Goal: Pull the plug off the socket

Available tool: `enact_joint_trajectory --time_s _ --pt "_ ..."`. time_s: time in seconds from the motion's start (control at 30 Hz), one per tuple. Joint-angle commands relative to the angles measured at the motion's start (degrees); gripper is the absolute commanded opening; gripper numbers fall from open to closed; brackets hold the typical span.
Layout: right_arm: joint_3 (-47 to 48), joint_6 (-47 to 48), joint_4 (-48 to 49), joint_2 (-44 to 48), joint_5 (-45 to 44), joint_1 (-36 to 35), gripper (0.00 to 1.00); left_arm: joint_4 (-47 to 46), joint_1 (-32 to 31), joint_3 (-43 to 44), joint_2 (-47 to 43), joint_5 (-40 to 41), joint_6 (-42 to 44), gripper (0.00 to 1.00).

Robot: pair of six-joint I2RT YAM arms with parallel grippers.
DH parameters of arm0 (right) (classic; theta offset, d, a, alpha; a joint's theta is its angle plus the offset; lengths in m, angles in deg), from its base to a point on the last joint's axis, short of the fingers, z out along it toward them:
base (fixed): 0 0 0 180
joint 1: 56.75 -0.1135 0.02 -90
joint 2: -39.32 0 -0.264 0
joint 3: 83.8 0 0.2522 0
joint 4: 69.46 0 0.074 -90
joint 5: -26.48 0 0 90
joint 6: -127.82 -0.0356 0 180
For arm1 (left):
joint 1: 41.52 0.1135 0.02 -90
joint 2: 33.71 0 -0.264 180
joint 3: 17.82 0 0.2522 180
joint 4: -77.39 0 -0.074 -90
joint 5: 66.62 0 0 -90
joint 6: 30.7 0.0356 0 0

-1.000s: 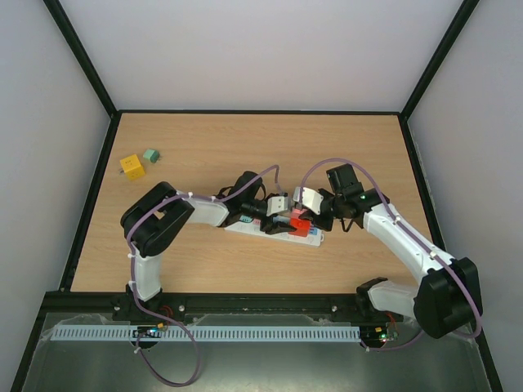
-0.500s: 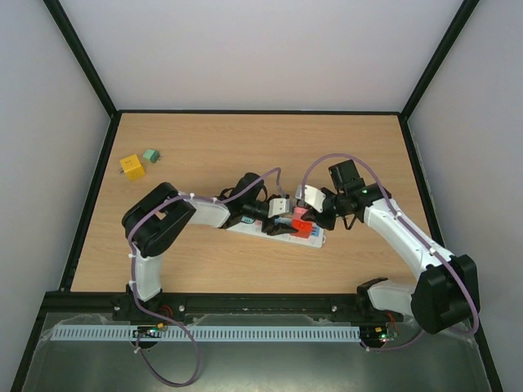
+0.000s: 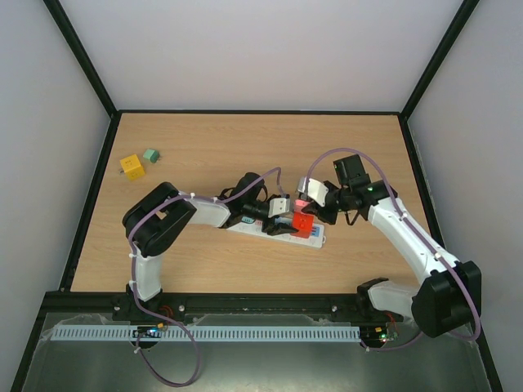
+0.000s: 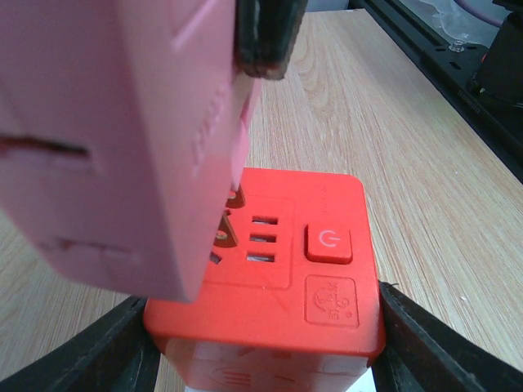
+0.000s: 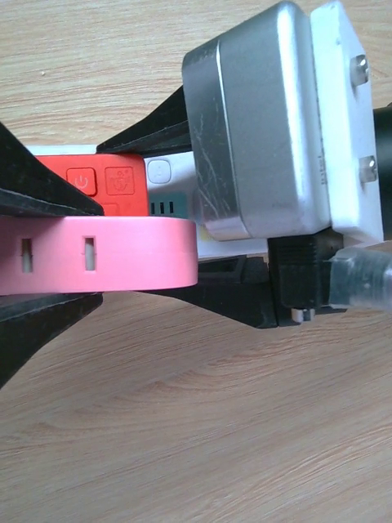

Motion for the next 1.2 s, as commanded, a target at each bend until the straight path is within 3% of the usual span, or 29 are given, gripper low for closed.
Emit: enact_joint_trajectory --time_s 0.0,0.2,0.4,0.57,0.73,0.93,1.17 --pt "2.3 0.7 -1.2 1.3 0.1 1.0 0.06 4.2 0.3 -0.3 3.4 0.9 1.4 0.41" --pt "3.4 -0.3 -2.7 2.5 -0.6 2.3 0.05 5.6 1.0 1.5 1.2 -0.7 -1.4 0.52" --pt "5.9 -5.0 -1.8 3.0 1.4 2.9 0.05 5.1 1.0 2.2 -3.2 -0.7 -6.3 0.84" --pt "9.4 -10.5 -0.6 2.5 3.7 3.0 0.05 6.6 1.6 3.0 -8.2 0.3 -10.1 0.98" --pt "12.8 -17.3 1.8 1.9 8.1 3.2 0.05 16.2 4.9 3.7 -14.7 -0.3 -9.8 0.99" --pt "15.8 -28.1 6.7 0.5 16.6 3.2 0.06 31.3 10.9 2.0 -25.7 -0.5 -1.7 0.99" --pt "12.9 -46.6 22.8 0.1 27.1 3.1 0.06 49.0 18.5 5.7 -35.2 -3.2 -1.0 0.95"
